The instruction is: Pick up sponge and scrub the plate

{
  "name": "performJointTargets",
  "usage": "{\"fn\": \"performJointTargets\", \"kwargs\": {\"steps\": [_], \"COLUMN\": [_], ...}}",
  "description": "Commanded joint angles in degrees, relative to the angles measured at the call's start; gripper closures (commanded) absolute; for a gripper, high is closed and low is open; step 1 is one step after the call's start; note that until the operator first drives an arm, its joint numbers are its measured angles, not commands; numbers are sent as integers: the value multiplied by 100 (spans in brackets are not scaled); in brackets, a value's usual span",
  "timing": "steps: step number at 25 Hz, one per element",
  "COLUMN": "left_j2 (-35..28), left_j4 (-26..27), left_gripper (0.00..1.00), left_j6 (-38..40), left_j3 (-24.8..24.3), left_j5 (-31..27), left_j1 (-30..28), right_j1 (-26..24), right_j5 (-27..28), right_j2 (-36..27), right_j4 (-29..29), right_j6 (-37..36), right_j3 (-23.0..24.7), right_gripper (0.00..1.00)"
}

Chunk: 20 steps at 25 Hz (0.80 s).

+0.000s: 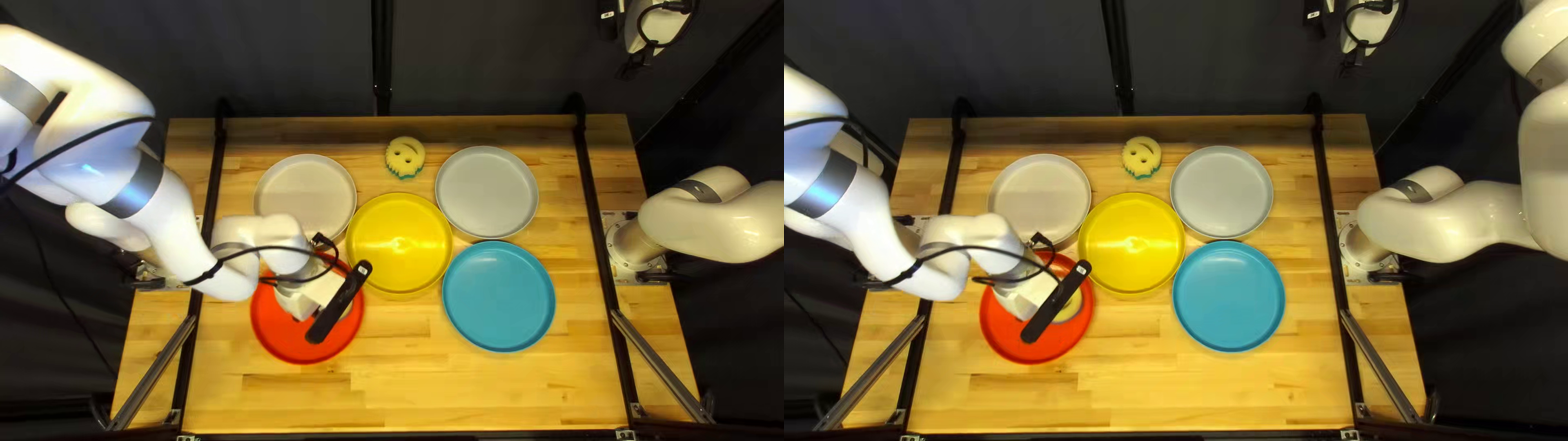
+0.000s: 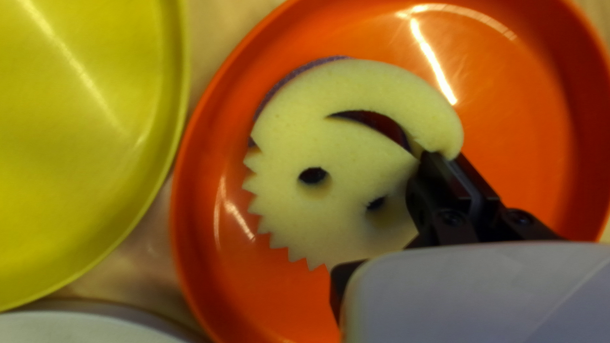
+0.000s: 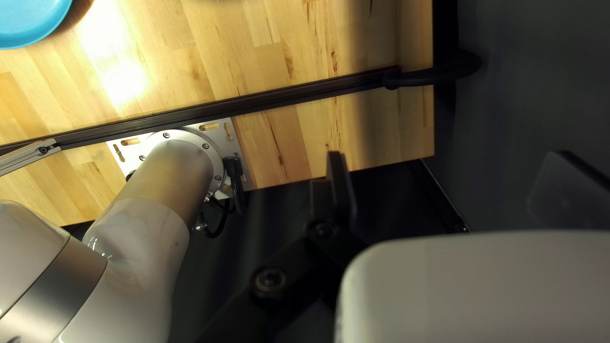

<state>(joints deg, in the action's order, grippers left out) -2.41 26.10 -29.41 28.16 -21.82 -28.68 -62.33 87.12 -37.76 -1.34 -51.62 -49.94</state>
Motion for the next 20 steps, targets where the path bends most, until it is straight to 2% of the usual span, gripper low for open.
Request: {"fn": "performJointTargets", "kwargs": {"steps": [1,5,13,20], "left_j2": [-111,-97,-161,31], "left_j4": [-523,-584,-283,-57], "left_gripper": [100,100,100,100], "left_j6": [855,963,9,-758], "left_j3": [89,82,-91,67], "left_j5": [-112,-105,-118,-184], "left_j1": [-399,-444,276,762], "right_j1": [0,0,0,0], "right_j5": [0,0,0,0], "right_j2": [0,0,0,0], "right_j4": [0,0,0,0], "right_j6": [0,0,0,0], "right_j3": [0,0,0,0], "right_gripper": [0,0,0,0]}}
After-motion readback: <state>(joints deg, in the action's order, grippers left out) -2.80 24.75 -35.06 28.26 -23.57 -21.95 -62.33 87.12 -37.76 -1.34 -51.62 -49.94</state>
